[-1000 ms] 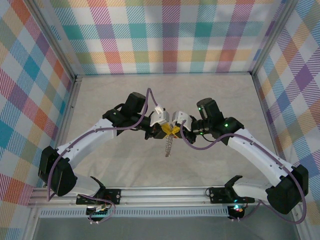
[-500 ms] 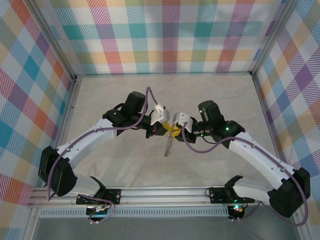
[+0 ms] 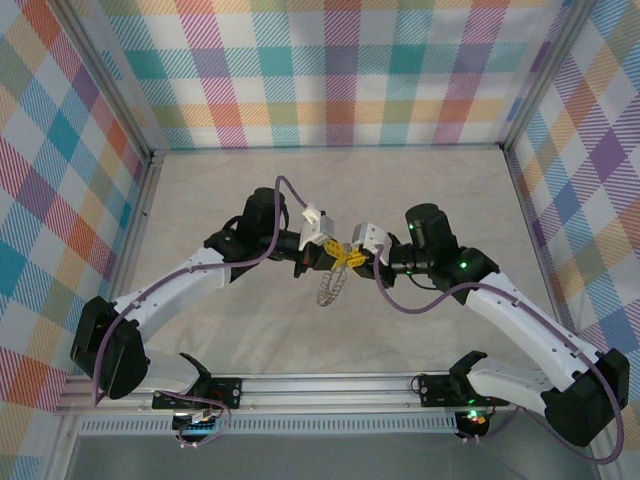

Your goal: Put the keys on the keyring

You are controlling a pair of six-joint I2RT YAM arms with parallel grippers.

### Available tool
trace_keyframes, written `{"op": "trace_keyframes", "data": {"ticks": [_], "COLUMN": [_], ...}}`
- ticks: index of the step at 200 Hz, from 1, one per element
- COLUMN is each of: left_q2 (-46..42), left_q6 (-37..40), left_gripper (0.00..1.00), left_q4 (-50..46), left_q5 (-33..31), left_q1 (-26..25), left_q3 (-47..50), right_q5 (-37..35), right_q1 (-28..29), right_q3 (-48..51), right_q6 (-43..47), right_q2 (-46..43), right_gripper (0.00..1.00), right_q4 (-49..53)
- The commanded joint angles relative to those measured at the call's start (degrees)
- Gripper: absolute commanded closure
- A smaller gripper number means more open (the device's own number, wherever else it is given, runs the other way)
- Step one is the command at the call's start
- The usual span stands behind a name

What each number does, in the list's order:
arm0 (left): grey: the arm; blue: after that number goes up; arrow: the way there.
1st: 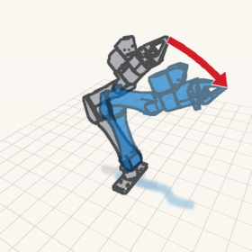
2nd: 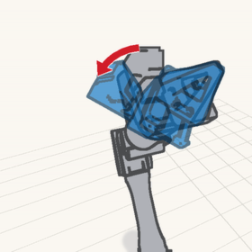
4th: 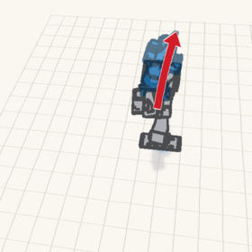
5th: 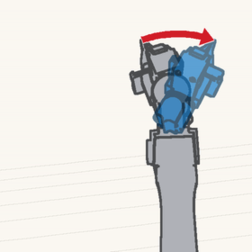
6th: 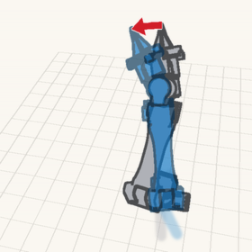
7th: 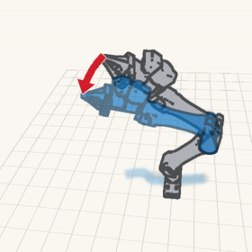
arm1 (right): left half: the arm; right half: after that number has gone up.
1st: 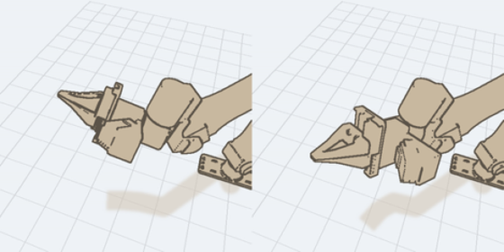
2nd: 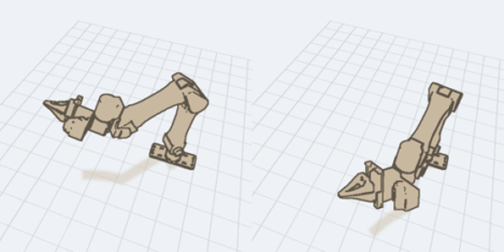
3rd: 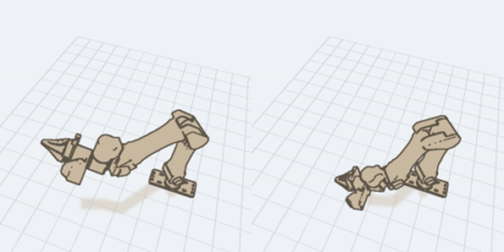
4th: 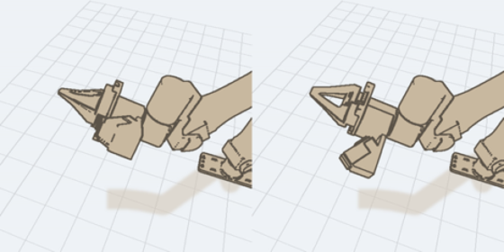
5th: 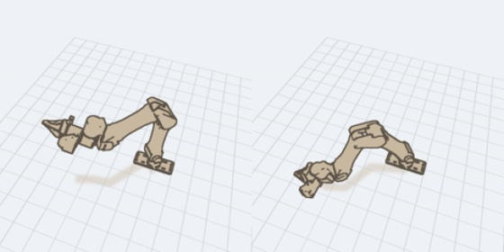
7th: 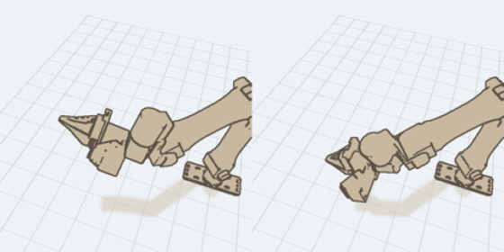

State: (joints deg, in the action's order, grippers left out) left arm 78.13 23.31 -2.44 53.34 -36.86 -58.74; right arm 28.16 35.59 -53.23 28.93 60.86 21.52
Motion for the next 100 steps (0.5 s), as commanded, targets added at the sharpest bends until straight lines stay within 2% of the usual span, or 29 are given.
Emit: {"op": "trace_keyframes", "data": {"ticks": [1,31,58,70,86,100], "left_q2": [-2.10,-2.75,-2.84,-3.09,-3.09,-1.83], "left_q6": [-5.43,-10.79,-12.21,-9.48,-1.43,4.94], "left_gripper": [1.00,1.00,1.00,0.97,0.86,0.84], "left_q4": [12.86,22.68,23.78,18.92,4.71,-7.83], "left_q5": [2.36,-0.26,-1.50,-1.62,-2.89,-5.16], "left_q1": [-0.74,-1.53,-1.81,-1.80,-1.81,-1.81], "left_q3": [1.93,6.22,7.06,5.83,2.13,-2.17], "right_q5": [4.43,4.88,4.60,3.42,1.53,-0.50], "right_q1": [0.49,0.42,0.11,0.00,0.00,0.24], "right_q3": [0.01,0.41,0.56,-0.21,-2.15,-4.16], "right_q6": [-1.76,-3.79,-4.89,-3.56,-0.01,3.85], "right_q2": [0.81,1.11,0.93,1.08,1.56,2.57], "right_gripper": [0.89,0.91,0.97,1.00,1.00,1.00], "right_q4": [-6.18,-9.28,-10.12,-7.69,-1.94,3.96]}}
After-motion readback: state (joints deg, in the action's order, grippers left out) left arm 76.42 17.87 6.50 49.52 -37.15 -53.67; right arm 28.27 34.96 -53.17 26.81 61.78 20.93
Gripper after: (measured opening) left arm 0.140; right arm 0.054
